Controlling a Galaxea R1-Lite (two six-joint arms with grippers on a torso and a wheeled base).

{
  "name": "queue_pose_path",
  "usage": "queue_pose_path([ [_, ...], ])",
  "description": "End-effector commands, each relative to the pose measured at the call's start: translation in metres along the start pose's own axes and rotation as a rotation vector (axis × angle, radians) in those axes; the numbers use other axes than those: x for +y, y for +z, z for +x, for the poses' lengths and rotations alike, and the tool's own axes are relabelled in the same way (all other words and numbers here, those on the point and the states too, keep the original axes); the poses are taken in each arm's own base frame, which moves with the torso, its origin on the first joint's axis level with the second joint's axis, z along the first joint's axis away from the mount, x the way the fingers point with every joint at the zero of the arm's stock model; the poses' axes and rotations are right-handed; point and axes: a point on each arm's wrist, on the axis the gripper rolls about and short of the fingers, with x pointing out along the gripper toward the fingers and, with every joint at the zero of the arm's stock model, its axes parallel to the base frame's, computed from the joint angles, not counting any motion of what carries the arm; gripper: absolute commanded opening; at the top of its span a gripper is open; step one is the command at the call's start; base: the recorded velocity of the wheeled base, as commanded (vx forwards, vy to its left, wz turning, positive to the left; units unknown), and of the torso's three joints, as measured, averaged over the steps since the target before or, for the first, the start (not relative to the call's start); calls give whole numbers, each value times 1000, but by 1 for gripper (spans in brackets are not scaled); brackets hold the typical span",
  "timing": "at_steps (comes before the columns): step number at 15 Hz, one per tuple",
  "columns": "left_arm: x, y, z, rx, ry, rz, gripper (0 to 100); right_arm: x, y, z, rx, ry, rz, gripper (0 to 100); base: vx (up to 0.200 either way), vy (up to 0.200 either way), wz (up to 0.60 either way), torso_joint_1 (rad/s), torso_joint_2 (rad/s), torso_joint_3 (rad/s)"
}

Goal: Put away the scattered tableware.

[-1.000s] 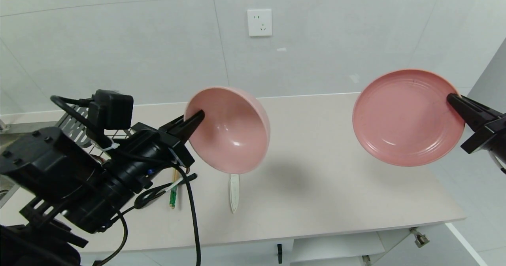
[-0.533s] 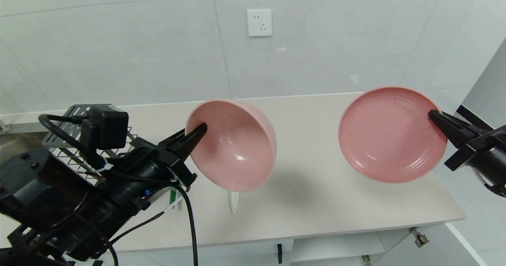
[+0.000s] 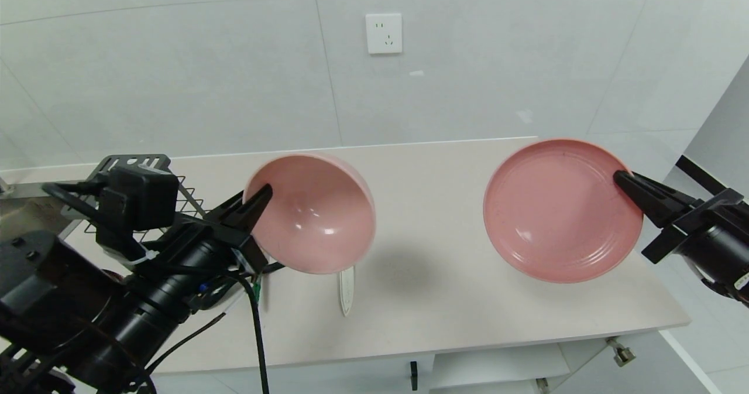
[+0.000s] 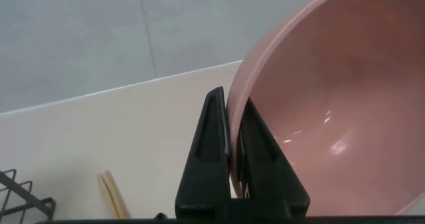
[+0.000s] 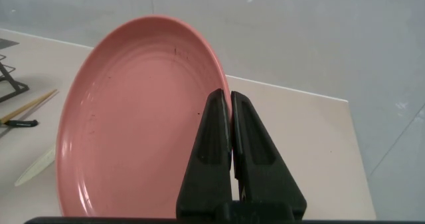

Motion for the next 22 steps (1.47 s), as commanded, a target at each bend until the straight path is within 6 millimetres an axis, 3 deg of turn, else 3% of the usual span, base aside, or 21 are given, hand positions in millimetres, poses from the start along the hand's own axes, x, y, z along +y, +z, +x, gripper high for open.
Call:
queue_pose_path([
  [1,0,1,-5,2,-3,72,0,0,5,-1,-23,0,-5,0,0,0,0,0,0,0],
  [5,1,2,-14,5,-4,140,0,0,9,0,-41,0,-8,0,0,0,0,0,0,0],
  [17,8,-2,-16,29,29,172,0,0,8,0,-37,0,-7,0,-200,0,0,-2,0,3],
  [22,8,-5,-16,40,25,173,0,0,10,0,-43,0,-8,0,0,0,-360,1,0,0],
])
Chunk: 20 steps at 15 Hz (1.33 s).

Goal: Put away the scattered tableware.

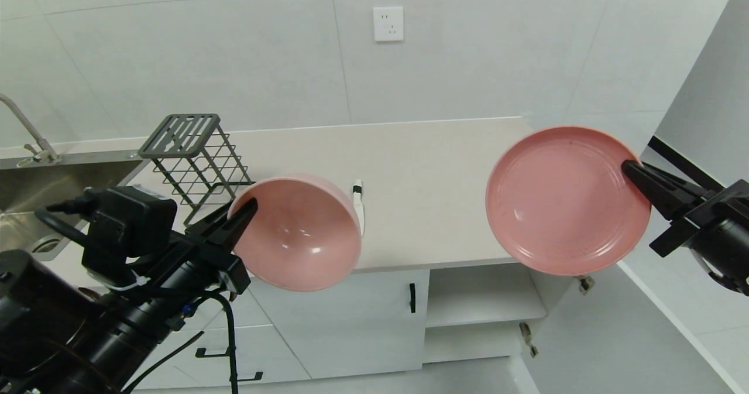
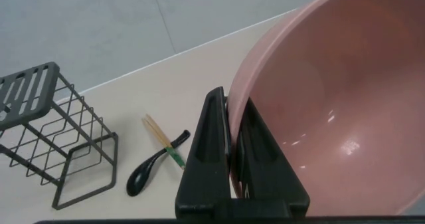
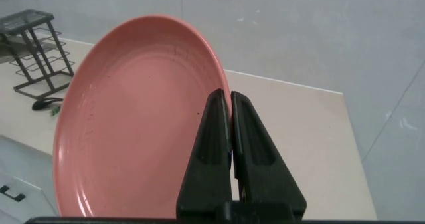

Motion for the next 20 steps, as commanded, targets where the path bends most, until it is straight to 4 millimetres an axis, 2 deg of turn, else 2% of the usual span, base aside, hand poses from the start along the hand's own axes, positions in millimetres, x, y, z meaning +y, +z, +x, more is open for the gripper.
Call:
queue_pose_path([
  [1,-1,-2,0,8,-2,0,0,0,1,0,-6,0,-1,0,0,0,0,0,0,0],
  [4,-7,-2,-1,13,-33,-5,0,0,2,0,-9,0,-2,0,0,0,0,0,0,0],
  [11,-38,0,-15,13,-194,-32,0,0,3,-1,-13,-1,-4,0,0,0,0,0,0,0],
  [13,-47,-8,-20,53,-242,-28,0,2,-2,-3,12,7,1,0,0,0,0,0,0,0],
  [20,-53,-21,-25,123,-278,-12,0,11,-9,-7,50,45,16,0,0,0,0,-34,75,36],
])
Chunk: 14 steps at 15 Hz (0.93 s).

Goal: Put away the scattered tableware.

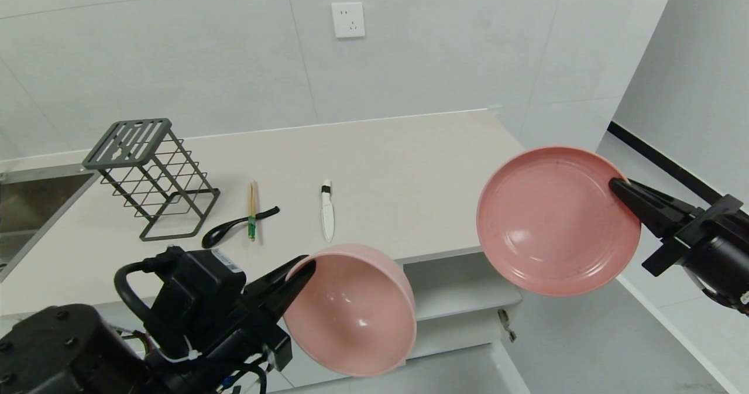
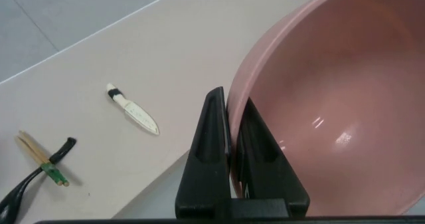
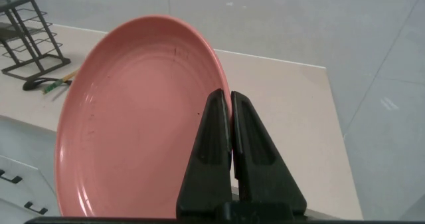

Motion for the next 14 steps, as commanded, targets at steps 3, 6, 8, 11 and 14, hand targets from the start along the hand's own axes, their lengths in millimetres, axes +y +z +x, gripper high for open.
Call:
queue_pose_path([
  [3,-3,-7,0,37,-17,5,0,1,-6,-2,29,5,-10,0,0,0,0,-157,317,155],
  [6,-5,-9,1,49,-23,5,0,1,-8,-1,38,6,-11,0,0,0,0,-126,243,120],
  [8,-6,-10,0,55,-32,-2,0,1,-8,-1,38,6,-11,0,0,0,0,-219,447,210],
  [11,-9,-10,0,53,-43,-20,0,1,-7,-1,34,6,-13,0,0,0,0,-175,341,163],
  [14,-9,-10,0,53,-43,-20,0,1,-7,-1,34,6,-19,0,0,0,0,-264,518,253],
])
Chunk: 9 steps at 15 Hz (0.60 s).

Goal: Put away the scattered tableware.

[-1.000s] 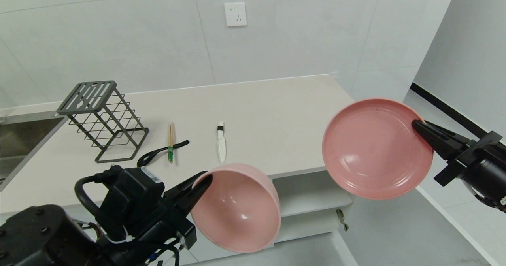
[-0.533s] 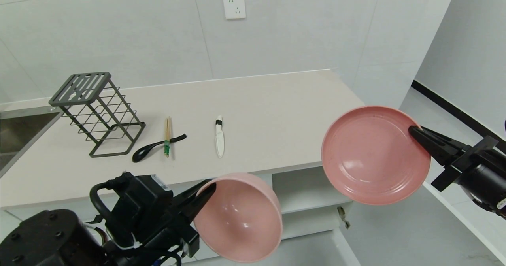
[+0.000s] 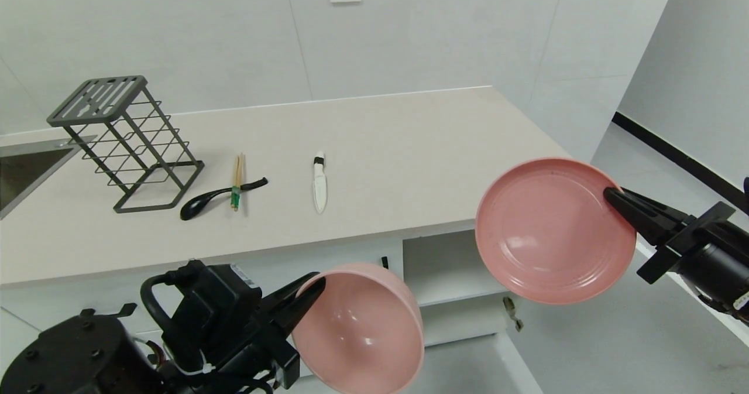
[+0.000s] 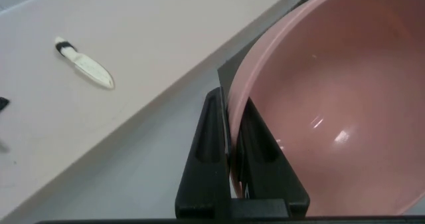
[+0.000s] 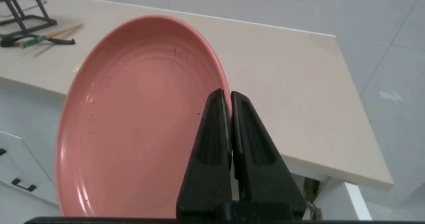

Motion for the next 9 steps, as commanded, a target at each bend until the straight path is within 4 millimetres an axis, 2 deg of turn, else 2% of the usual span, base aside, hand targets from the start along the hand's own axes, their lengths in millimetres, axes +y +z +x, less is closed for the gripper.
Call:
queue_pose_path([
  [1,0,0,0,2,0,0,0,0,0,0,-1,0,-1,0,0,0,0,-271,525,246],
  [4,0,0,0,0,0,0,0,0,-1,0,2,1,0,0,0,0,0,-266,517,246],
  [6,0,0,0,0,0,0,0,0,-1,0,5,1,0,0,0,0,0,-144,290,146],
  [9,0,-1,0,6,-1,1,0,13,-14,-5,70,58,25,0,0,0,0,-209,424,203],
])
